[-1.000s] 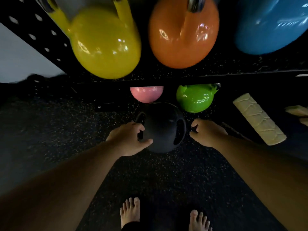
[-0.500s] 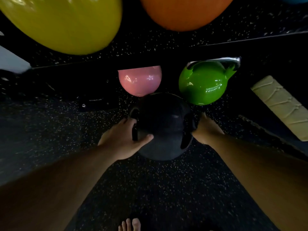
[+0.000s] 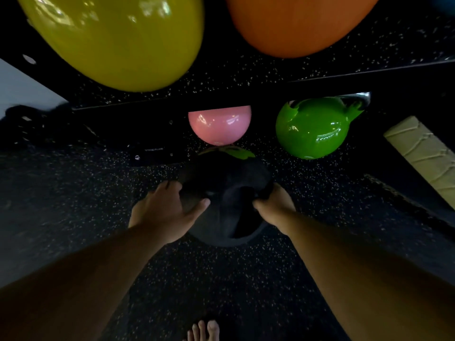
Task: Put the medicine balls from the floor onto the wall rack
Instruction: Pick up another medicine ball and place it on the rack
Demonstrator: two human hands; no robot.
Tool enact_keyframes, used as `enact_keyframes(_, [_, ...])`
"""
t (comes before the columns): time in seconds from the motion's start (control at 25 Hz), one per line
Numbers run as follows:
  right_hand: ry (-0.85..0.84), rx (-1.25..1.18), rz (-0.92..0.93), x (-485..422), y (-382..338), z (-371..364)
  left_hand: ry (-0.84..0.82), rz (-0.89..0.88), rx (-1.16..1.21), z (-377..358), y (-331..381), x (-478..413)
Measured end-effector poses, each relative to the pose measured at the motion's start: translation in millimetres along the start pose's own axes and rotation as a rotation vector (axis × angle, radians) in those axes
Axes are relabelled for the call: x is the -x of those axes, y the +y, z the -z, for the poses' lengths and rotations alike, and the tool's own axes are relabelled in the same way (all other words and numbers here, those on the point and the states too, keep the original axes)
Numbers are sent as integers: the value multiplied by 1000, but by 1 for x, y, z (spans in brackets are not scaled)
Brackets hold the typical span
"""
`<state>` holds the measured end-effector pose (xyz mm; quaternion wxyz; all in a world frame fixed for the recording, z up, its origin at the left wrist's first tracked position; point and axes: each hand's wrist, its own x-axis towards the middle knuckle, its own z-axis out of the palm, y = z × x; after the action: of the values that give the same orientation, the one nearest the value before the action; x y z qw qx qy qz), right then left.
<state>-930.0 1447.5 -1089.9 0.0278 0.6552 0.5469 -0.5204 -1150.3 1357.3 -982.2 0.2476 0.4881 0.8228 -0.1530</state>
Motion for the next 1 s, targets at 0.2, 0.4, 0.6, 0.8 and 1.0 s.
enact_keyframes(0.2, [-77,27,170,33,-60,-31,1,22,0,11,-20,12])
enact_keyframes(0.4, [-40,93,227,39,-91,-58,8,48,15,4,-46,15])
enact_keyframes(0.6, [-18,132,236,38,-90,-62,34,-14,23,0,-56,18])
enact_keyframes(0.8, [32,39,254,47,-91,-57,66,-61,25,3,-52,18])
enact_keyframes(1.0, [100,57,152,54,-88,-72,91,-95,33,7,-54,23])
